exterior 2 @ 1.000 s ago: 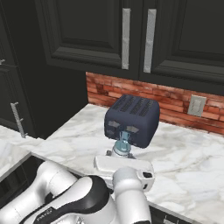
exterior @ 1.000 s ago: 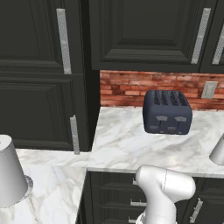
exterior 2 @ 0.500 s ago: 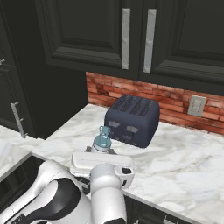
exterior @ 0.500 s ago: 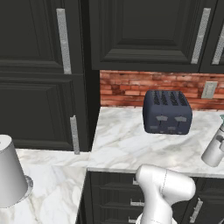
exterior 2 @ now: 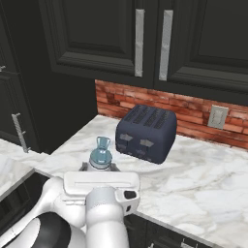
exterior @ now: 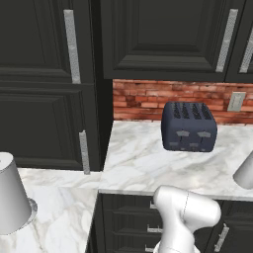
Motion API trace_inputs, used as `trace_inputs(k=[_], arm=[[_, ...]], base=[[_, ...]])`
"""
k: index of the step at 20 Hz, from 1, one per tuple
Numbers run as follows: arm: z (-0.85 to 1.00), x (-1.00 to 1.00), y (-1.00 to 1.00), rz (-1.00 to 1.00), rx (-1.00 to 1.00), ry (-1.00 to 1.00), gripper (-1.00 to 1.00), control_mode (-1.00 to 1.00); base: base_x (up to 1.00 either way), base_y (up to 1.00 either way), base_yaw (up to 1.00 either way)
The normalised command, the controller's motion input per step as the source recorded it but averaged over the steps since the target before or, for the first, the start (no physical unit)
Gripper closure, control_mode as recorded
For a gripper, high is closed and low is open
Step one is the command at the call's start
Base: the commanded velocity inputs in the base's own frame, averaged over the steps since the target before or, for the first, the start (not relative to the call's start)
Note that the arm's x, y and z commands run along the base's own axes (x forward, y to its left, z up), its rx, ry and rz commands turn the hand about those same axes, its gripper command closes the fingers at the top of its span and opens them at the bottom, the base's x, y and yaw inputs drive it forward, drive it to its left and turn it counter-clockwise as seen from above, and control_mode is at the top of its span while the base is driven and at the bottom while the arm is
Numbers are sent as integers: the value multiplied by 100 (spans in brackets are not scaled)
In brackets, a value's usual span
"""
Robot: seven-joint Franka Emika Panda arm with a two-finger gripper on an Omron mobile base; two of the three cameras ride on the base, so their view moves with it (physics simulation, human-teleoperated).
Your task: Move the drinks to the dining counter.
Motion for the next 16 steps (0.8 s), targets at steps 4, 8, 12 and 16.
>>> trace_inputs(k=[4, 8, 12, 16], arm=[[45, -32, 7, 0, -4, -15, 100, -100], [8, -10, 4, 0, -1, -3, 100, 100], [0, 0, 0, 0, 0, 0, 100, 100], [0, 0, 0, 0, 0, 0, 100, 100]], base=[[0, 0, 0], [-56, 0, 0], [-100, 4, 0], [-100, 63, 0]])
